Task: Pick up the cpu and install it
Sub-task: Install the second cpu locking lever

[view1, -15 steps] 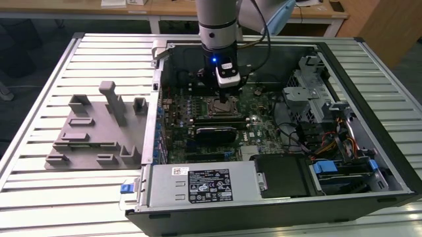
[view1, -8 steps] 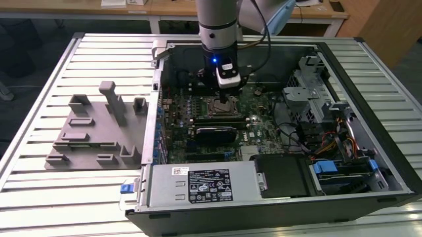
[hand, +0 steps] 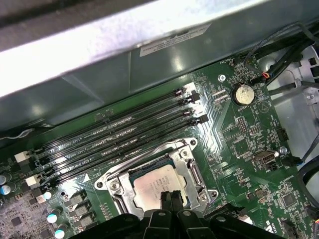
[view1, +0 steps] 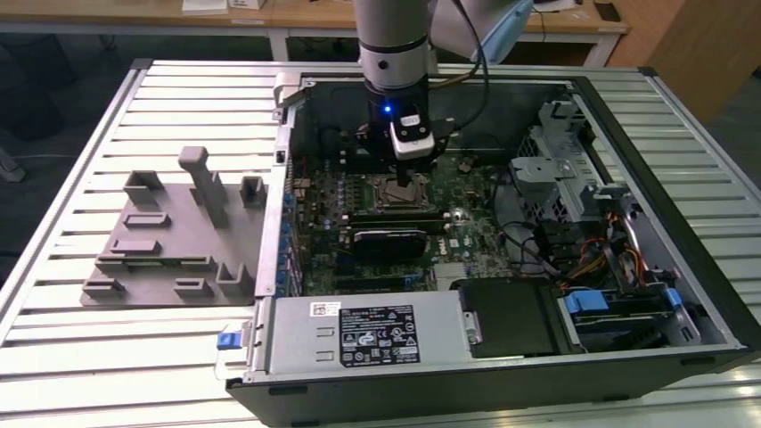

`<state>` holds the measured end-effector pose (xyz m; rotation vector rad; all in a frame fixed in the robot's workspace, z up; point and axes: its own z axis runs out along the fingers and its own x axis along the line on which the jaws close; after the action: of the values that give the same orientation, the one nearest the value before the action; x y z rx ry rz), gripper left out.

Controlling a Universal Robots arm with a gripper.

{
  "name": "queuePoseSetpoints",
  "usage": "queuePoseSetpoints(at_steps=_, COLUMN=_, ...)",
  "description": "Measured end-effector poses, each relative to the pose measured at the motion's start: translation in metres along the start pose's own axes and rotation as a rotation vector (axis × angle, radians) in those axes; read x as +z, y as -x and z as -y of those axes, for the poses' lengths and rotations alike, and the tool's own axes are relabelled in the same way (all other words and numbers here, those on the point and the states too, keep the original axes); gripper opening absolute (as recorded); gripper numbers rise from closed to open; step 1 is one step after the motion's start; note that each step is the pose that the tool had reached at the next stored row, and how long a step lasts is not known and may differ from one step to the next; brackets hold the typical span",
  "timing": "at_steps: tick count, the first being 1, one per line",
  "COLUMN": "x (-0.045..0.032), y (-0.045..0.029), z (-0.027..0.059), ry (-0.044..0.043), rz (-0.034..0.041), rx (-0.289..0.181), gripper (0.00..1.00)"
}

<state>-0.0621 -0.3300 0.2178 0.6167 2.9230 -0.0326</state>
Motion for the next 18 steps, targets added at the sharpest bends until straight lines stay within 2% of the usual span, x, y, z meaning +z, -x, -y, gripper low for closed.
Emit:
queuePoseSetpoints(at_steps=7, x=-0.0003, y=0.0001, z=-0.0001, ry=-0.0003, rz=-0.0001, rx=0.000, gripper=0.11)
queuePoseSetpoints(at_steps=12, x=-0.0078, y=0.0014, z=-0.0002, ry=-0.0004, rz=-0.0013, rx=0.000, gripper=0.11)
queuePoseSetpoints(at_steps=18, x=-0.0130, y=0.0041, z=-0.0010, ry=-0.0060, rz=-0.0139, rx=-0.001, gripper=0.11)
